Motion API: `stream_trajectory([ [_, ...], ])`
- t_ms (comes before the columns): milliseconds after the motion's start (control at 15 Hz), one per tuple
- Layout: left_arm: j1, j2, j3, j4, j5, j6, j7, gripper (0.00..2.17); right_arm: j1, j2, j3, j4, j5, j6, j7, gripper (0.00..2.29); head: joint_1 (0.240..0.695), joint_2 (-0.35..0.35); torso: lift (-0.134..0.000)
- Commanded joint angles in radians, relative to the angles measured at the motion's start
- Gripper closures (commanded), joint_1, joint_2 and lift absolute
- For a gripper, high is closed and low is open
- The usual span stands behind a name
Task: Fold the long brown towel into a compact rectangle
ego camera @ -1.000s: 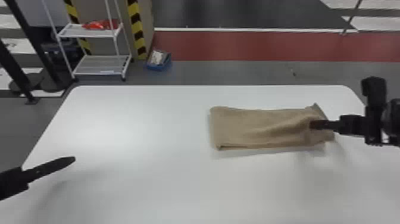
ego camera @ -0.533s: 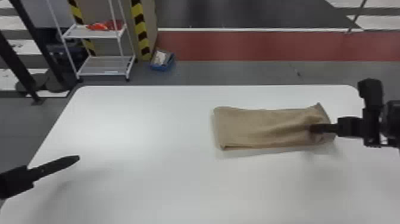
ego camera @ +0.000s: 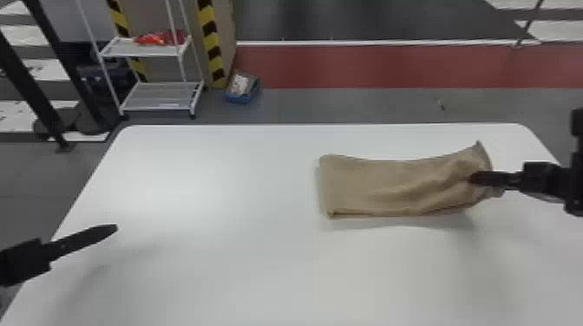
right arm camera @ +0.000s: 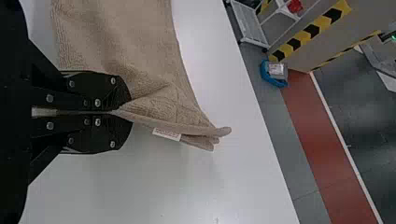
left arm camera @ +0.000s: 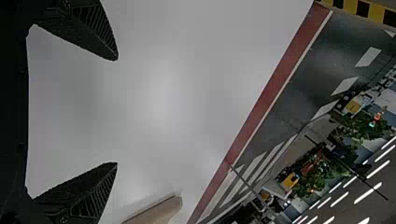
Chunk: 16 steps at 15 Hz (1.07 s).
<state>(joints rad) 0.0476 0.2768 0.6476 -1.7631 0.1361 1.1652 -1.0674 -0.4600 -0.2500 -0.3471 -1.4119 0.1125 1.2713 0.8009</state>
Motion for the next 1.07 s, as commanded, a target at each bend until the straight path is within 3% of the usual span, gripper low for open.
stream_trajectory([
  [0,0.0,0.006,0.003,-0.004,0.0,0.0,-0.003,0.08,0.044,-0.003,-0.049,-0.13,-0.048,0.115,0.023,1.33,0.695,0.045,-0.124],
  [200,0.0,0.004,0.01,-0.015,0.0,0.018,-0.013,0.08,0.087,-0.009,-0.153,-0.231,-0.103,0.161,0.043,1.33,0.695,0.05,-0.124],
  [400,0.012,0.006,0.023,-0.041,0.0,0.034,-0.023,0.08,0.081,-0.032,-0.25,-0.248,-0.162,0.195,0.046,1.33,0.695,0.026,-0.124],
  [600,0.006,0.004,0.018,-0.042,-0.007,0.043,-0.022,0.08,0.046,-0.025,-0.247,-0.246,-0.192,0.213,0.038,1.33,0.695,-0.003,-0.124],
  [800,0.005,-0.004,0.004,-0.042,-0.018,0.043,-0.02,0.08,0.017,0.069,-0.173,-0.237,-0.197,0.145,0.024,1.33,0.695,0.009,-0.124],
  [1000,0.005,-0.01,0.006,-0.048,-0.021,0.043,-0.022,0.08,0.03,0.147,-0.082,-0.24,-0.195,0.112,0.021,1.33,0.695,0.078,-0.124],
])
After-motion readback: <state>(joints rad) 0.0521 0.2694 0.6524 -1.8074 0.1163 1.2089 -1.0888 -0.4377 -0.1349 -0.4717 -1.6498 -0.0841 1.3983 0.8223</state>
